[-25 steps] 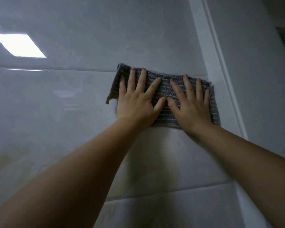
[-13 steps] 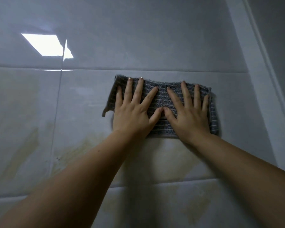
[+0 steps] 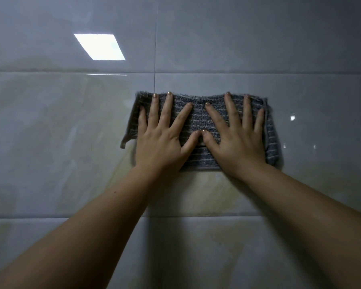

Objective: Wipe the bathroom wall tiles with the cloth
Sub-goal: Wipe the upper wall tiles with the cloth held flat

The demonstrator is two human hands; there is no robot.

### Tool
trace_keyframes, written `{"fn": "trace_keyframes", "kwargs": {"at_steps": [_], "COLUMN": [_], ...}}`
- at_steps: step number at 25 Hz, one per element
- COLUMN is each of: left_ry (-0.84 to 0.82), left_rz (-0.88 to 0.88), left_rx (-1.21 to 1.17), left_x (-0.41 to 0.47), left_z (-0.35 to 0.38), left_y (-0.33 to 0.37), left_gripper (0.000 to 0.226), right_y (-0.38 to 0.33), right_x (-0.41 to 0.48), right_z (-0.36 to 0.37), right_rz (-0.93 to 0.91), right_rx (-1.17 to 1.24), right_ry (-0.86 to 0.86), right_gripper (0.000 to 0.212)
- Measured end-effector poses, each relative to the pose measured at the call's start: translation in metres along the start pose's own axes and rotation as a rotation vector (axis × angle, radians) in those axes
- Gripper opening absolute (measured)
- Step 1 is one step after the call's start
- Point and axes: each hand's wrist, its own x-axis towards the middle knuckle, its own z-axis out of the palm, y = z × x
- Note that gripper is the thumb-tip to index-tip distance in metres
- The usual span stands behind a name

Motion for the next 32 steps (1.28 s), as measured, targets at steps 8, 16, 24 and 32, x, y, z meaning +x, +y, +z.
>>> {"fn": "trace_keyframes", "kwargs": {"at_steps": [8,16,24,32], "left_ry": [0.003,0.003,0.008,-0.009], "left_rz": [-0.065,-0.047,-0.022,0.018], "left_rx": [0.024,-0.024,-0.048,-0.058], "left_x": [-0.038,-0.023,0.001,0.027], "left_z": [0.005,0.020,0.045,0.064], "left_y": [0.002,0.087,0.208,0.306], "left_gripper": [0.070,0.071,0.071,0.070], "right_y": [-0.002,0.087,0.209,0.306], "right_x": [-0.034,-0.042,-0.059,-0.067], "right_z": [0.003,-0.004,-0.018,-0.027], "right_rz": [-0.173,-0.173,-0.134,-0.040], "right_rx": [0.011,-0.016,-0.033,-0.057], "right_ry": [0.020,0.023,0.025,0.014], "right_gripper": [0.060,0.059,0.058,0.059]}}
